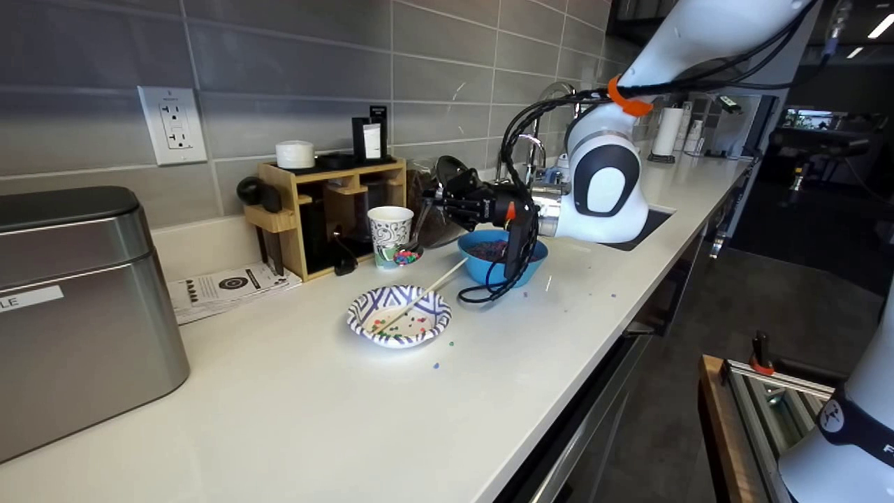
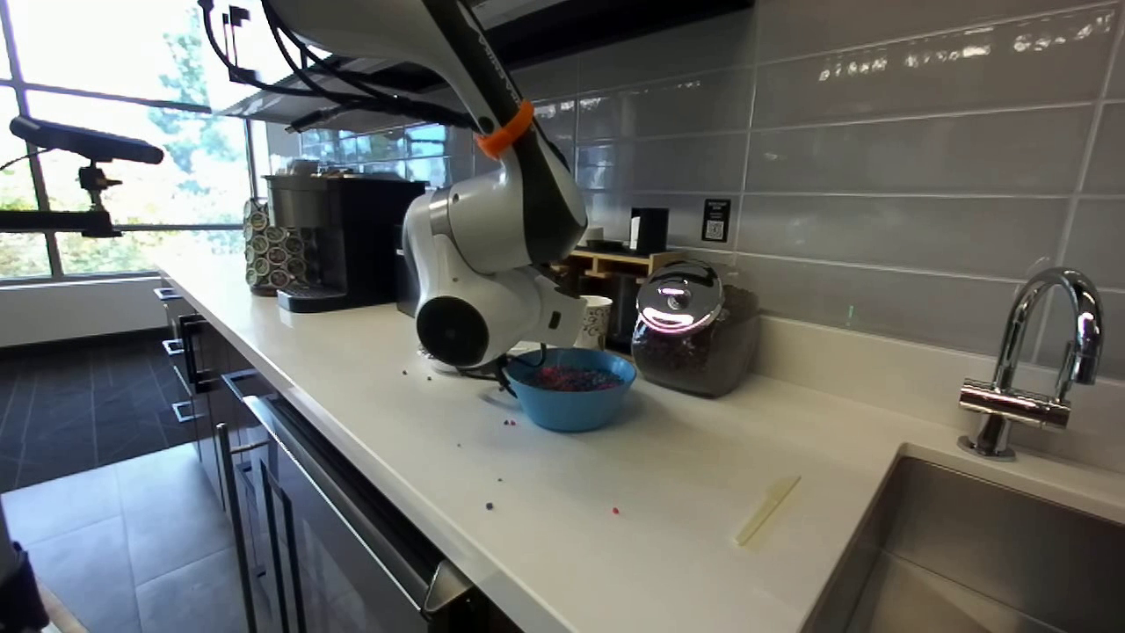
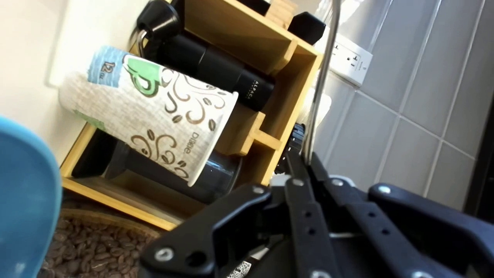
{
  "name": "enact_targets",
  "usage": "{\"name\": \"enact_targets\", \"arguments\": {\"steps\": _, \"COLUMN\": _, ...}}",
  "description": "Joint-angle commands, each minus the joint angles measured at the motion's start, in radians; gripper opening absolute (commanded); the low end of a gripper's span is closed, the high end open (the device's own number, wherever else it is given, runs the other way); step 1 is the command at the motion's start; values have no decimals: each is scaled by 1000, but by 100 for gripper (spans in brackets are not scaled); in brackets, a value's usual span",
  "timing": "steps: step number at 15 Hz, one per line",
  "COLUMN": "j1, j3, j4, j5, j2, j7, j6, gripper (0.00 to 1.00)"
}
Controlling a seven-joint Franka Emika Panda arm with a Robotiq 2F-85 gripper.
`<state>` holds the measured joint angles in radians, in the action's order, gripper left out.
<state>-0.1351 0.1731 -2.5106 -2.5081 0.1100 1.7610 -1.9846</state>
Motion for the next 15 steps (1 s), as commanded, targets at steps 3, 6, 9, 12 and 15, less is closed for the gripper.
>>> {"name": "enact_targets", "arguments": {"steps": 3, "j1": -6, "j3": 20, "j4": 8, "j5": 1, "j2": 28, "j7": 108, "j6": -31, "gripper": 0}}
{"name": "enact_targets", "arguments": {"steps": 6, "j1": -1, "j3": 17, "j4": 4, "j5": 2, "j2": 34, "j7": 174, "j6": -40, "gripper": 0}}
{"name": "enact_targets", "arguments": {"steps": 9, "j1": 4, "j3": 15, "j4": 5, "j5": 2, "j2": 50, "j7": 226, "j6": -62, "gripper": 0}}
{"name": "enact_targets", "arguments": {"steps": 12, "j1": 9, "j3": 14, "j4": 6, "j5": 2, "j2": 66, "j7": 261, "j6": -64, "gripper": 0}}
{"name": "enact_targets", "arguments": {"steps": 15, "j1": 13, "j3": 13, "j4": 4, "j5": 0, "j2": 68, "j7": 294, "j6": -62, "gripper": 0}}
